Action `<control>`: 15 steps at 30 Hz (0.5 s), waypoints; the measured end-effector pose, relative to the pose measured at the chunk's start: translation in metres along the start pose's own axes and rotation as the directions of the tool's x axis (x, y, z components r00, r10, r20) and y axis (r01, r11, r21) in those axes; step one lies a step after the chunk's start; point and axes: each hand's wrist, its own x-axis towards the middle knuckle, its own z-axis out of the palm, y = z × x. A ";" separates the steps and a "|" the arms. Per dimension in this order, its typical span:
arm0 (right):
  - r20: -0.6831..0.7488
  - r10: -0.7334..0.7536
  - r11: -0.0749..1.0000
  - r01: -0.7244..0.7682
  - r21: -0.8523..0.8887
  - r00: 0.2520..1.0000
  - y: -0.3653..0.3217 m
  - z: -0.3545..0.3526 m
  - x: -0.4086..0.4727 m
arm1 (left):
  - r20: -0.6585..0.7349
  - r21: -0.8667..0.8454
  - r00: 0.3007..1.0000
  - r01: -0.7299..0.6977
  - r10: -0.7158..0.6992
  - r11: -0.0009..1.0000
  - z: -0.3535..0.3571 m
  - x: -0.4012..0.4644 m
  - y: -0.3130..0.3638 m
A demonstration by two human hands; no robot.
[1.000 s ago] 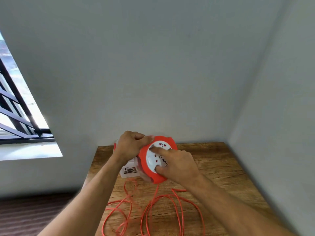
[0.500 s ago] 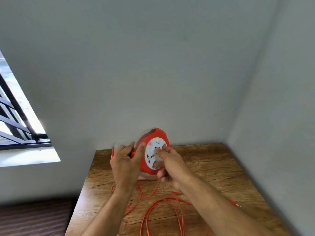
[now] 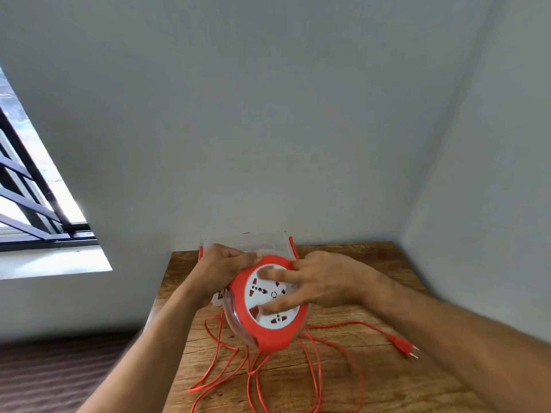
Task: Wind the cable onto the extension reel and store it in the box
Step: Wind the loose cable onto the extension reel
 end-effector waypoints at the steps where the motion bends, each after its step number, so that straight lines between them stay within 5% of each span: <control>1: 0.002 -0.035 0.999 0.035 -0.006 0.999 -0.003 -0.002 0.002 | 0.036 0.040 0.999 0.012 -0.013 0.999 0.001 0.002 0.002; 8: 0.075 0.063 0.998 -0.060 -0.033 0.995 -0.023 0.009 0.013 | 0.049 0.204 0.996 0.058 -0.070 0.977 0.002 0.015 0.004; 15: -0.050 0.162 0.982 -0.166 -0.087 0.985 -0.024 0.024 0.013 | -0.029 0.209 0.998 -0.039 0.046 0.977 0.015 0.017 0.011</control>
